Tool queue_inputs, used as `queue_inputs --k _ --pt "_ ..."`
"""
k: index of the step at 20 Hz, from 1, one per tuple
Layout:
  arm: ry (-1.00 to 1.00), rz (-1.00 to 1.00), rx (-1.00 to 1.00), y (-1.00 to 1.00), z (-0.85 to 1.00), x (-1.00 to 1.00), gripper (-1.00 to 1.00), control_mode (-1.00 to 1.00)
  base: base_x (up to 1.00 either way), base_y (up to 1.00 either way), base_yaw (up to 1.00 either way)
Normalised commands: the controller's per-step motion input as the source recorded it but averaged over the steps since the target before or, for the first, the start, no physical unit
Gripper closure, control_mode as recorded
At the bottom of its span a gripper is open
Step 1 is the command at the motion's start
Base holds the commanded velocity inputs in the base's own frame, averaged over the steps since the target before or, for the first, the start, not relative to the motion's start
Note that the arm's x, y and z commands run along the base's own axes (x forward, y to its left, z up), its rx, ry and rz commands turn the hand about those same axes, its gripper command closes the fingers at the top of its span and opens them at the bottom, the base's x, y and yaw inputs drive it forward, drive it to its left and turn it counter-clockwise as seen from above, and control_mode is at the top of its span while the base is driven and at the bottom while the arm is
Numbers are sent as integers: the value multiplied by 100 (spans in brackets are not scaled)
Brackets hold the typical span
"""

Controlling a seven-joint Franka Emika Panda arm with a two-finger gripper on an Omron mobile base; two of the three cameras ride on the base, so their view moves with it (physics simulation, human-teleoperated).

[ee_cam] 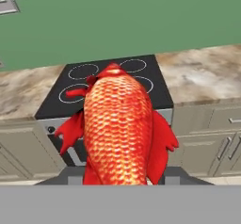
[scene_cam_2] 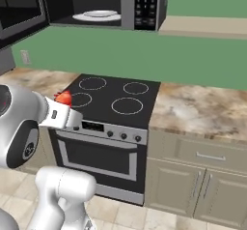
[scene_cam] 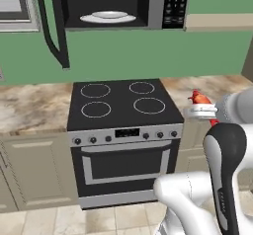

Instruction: Transport the fish from the fridge to the microwave and turn on the microwave.

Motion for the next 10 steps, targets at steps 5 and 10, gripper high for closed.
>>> queue_inputs --k 5,10 --pt "0 0 0 0 0 0 100 100 50 29 0" --pt "0 0 0 0 0 0 100 100 46 30 0"
